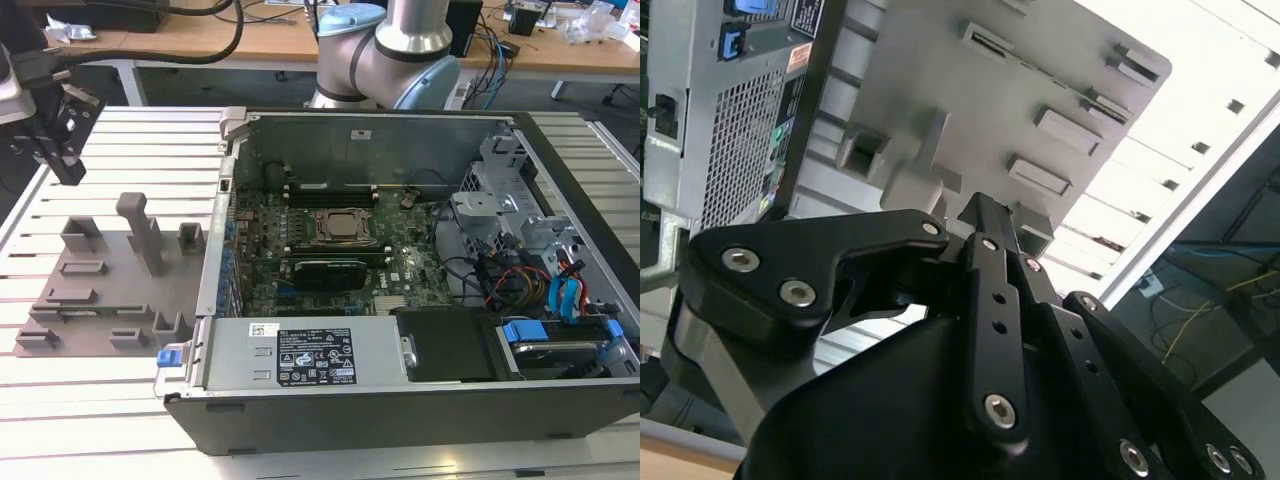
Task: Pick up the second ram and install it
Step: 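Reach for the second ram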
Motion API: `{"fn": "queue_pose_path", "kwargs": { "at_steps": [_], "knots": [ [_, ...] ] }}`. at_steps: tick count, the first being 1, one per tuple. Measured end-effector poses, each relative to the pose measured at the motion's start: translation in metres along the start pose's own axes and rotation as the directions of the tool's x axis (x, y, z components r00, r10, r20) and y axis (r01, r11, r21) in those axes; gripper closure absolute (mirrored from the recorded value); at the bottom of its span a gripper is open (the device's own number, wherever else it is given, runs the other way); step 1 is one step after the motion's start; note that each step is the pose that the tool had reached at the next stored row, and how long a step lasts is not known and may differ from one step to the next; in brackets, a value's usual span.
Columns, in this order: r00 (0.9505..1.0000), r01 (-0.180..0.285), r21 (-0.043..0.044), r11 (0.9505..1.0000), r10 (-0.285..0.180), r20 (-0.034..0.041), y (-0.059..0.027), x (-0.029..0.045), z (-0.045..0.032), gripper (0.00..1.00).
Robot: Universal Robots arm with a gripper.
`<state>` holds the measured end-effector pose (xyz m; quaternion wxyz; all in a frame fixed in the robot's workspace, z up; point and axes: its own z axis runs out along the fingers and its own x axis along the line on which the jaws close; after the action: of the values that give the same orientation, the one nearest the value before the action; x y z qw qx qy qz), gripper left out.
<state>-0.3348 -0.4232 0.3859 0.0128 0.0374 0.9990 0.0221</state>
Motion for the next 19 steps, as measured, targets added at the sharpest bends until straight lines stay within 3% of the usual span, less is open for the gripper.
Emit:
{"fn": "queue_pose_path", "kwargs": {
  "at_steps": [12, 19],
  "knots": [
    [1.0, 0.0, 0.0, 1.0, 0.0, 0.0, -0.0217, 0.0046, 0.0057, 0.9],
    [1.0, 0.0, 0.0001, 1.0, 0.0, -0.0001, -0.0259, 0.0053, 0.0103, 0.9]
  ]
}}
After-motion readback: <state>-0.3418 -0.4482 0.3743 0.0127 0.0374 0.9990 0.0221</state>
